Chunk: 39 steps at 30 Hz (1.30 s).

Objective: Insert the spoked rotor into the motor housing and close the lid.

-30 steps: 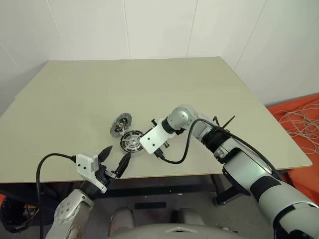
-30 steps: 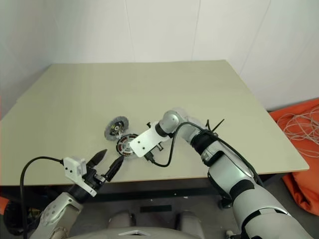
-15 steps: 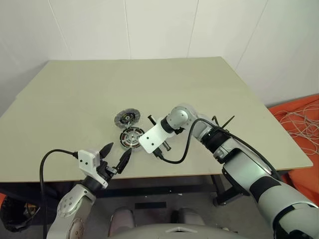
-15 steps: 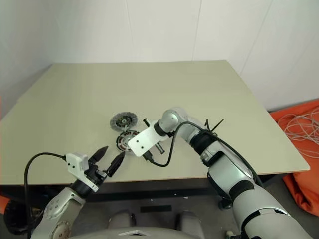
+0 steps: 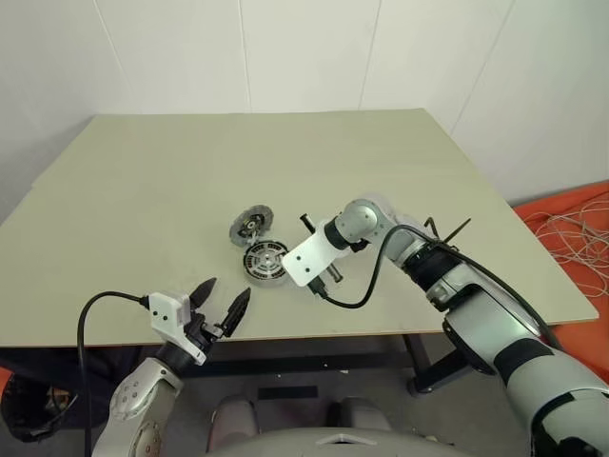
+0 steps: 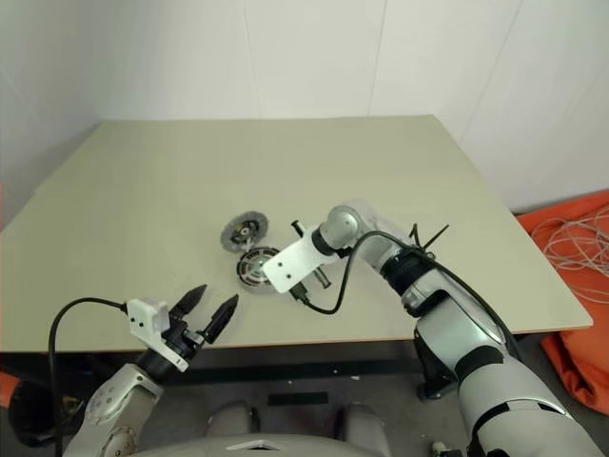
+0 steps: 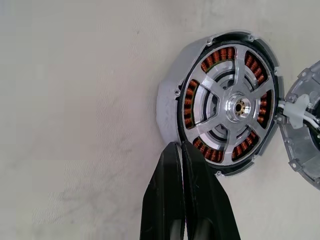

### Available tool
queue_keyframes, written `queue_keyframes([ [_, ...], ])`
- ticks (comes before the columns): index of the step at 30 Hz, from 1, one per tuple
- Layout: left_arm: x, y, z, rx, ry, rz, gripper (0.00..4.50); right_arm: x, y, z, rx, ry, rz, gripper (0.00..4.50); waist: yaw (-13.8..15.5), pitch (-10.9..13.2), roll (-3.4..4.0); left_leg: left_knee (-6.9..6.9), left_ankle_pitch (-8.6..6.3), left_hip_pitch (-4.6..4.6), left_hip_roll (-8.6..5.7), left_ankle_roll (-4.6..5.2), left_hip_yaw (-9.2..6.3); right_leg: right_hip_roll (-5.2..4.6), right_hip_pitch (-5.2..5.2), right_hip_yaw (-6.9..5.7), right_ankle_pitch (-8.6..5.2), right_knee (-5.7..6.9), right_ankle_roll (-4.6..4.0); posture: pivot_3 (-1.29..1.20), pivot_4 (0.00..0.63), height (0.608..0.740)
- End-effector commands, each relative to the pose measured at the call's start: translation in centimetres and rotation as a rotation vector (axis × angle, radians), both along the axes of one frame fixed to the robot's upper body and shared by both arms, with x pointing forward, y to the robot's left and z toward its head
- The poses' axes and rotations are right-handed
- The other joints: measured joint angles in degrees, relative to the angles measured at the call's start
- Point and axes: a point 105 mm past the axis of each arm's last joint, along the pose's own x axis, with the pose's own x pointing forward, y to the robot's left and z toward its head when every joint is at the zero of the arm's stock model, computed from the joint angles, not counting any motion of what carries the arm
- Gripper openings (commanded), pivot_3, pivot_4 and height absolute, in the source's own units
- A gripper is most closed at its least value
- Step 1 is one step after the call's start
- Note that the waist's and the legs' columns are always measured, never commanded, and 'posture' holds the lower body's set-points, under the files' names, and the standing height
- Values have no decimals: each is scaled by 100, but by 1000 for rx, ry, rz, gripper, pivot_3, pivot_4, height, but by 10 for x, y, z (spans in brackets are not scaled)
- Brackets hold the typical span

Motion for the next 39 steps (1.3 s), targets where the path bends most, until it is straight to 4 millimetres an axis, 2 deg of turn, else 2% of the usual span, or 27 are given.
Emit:
queue_keyframes([
  [1,-1,-3,11,4,-50,-11,4500,-3,-13,8,-12,-2,-6,51,3,0,0,0,-1,-1,0,2,0,0,0,0,3,-1,-5,0,0,740],
  [5,-3,-3,13,7,-52,-15,4500,-20,-21,1,-41,68,-1,51,16,0,-1,1,-6,0,0,11,2,-1,4,1,3,-5,-6,0,0,740],
  [8,-3,-1,15,10,-53,-13,4500,-39,-11,2,-5,145,13,51,10,-1,-1,1,-7,1,1,12,2,-1,4,2,2,-5,-4,0,0,740],
  [10,-3,-1,16,11,-54,-13,4500,-43,-7,3,12,156,17,51,2,0,-1,0,-7,4,2,12,2,-1,5,2,-6,-5,9,0,0,740],
  [19,8,2,23,12,-60,-8,4500,-15,30,8,171,79,-146,51,-29,0,1,3,-6,11,3,10,2,3,1,2,-11,2,18,0,0,740],
  [23,9,0,24,13,-59,-7,4500,-17,38,15,210,77,-144,51,-20,0,0,5,-6,8,2,10,1,2,2,2,-11,2,18,0,0,740],
  [26,10,-1,23,13,-57,-8,4500,-22,43,26,250,111,-133,51,-19,0,0,5,-6,8,3,10,0,2,5,3,-11,1,18,0,0,740],
  [35,4,-3,16,10,-47,-12,4500,-10,68,68,409,38,-167,51,-35,2,3,0,-6,6,3,10,3,4,-2,2,-9,1,8,0,0,740],
  [36,3,-3,15,11,-47,-11,4500,-10,73,76,466,50,-164,51,-33,3,4,-1,-6,6,4,10,3,4,-3,2,-12,1,14,0,0,740],
  [39,2,-1,14,9,-44,-3,4500,-11,90,118,722,179,-201,51,-35,5,7,-1,-6,7,4,10,2,4,-3,2,-13,2,15,0,0,740],
])
